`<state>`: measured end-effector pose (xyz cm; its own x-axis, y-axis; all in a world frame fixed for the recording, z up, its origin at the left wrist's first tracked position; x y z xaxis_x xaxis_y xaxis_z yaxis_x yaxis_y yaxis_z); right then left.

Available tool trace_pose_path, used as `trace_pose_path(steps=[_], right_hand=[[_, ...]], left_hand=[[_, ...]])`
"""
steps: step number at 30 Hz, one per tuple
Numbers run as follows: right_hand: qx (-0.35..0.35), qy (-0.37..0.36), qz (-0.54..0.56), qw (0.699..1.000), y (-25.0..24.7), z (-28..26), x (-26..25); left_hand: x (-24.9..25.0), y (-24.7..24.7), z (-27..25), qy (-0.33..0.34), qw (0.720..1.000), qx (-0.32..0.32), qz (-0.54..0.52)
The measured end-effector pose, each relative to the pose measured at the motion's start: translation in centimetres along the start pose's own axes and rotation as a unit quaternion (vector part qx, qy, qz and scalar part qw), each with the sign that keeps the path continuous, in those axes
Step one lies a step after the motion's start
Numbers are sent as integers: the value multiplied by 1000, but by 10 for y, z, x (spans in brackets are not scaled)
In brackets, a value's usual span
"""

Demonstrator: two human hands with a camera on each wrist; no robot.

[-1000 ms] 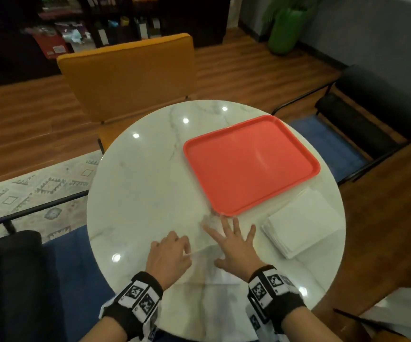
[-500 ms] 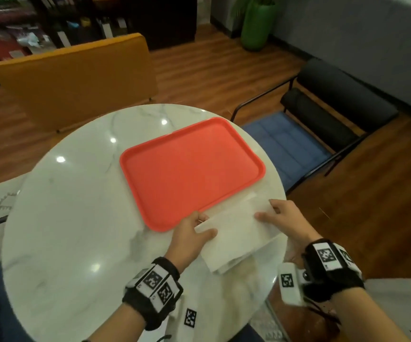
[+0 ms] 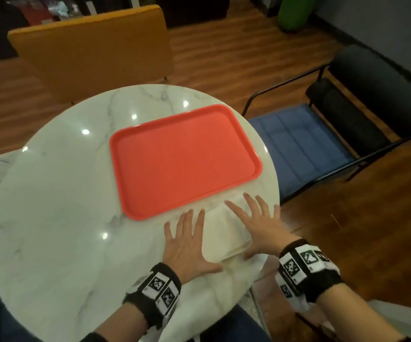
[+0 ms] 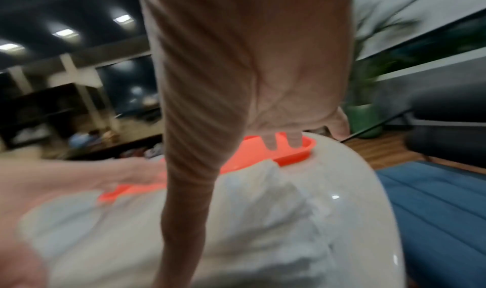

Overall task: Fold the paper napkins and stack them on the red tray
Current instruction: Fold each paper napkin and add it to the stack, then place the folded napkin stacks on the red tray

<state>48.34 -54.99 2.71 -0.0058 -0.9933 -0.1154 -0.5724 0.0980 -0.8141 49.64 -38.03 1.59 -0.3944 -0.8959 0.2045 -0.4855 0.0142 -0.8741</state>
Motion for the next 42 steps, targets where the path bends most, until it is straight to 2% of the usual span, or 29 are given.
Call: trace_pose_path(steps=[2,4,7,9,12,15,16,18,22,25,28,30,32,34,36,38,40,41,42], right_hand=[[-12,-63,-81,995,13,9,-13],[0,-86,-118,989,15,17,-17],[25,-91,-120,988,7,21,-16],[26,-84,-78,993,4,15,-13],[29,-10,99,995,-6,-2,7],[86,107,259,956,-15,-12,34],[89,145,270,948,-10,-10,39],[67,196,259,944,6,-2,41],[42,235,255,937,21,13,35],[25,200,302,932,22,19,29],[37,91,391,915,11,18,19],[46,33,415,908,-4,11,14],[58,-9,414,909,-24,2,12],[51,-53,405,911,-45,-6,9],[44,-91,402,910,-69,-14,4],[92,-104,429,893,-100,-21,5],[176,-65,506,842,-122,-27,16],[184,-31,566,803,-122,-27,20],[161,-5,624,765,-116,-26,19]], left_hand=[[4,13,7,1,999,-21,25],[4,15,12,-6,999,-12,47],[2,13,13,-17,999,10,41],[0,16,11,-15,1000,-18,10],[0,12,13,-16,997,-55,-43],[2,-9,24,-7,997,22,-68],[4,-14,28,-2,997,40,-66],[9,-13,35,-4,998,25,-59],[9,-1,41,-45,998,-11,-38],[5,4,41,-75,995,-23,-62],[0,3,38,-87,991,-29,-98],[-1,-5,35,-64,985,-23,-160],[1,-26,27,-23,952,-10,-304],[7,-50,16,20,893,-14,-449],[13,-71,5,48,858,-31,-510],[13,-88,-4,49,827,-20,-559],[4,-102,-8,19,787,27,-615],[-2,-107,-10,-1,766,47,-641],[-5,-111,-11,-17,748,57,-661]])
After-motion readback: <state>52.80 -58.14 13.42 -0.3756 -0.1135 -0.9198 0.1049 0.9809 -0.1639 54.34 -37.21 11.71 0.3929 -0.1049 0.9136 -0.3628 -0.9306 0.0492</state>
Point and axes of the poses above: each hand's wrist, its own z-axis towards the middle knuckle, its own y-axis out of the palm, x = y × z, the point moved 8 cm from there along z, towards the middle knuckle, and after that the axes turned 1 degree about -z, right-handed, at the moved point
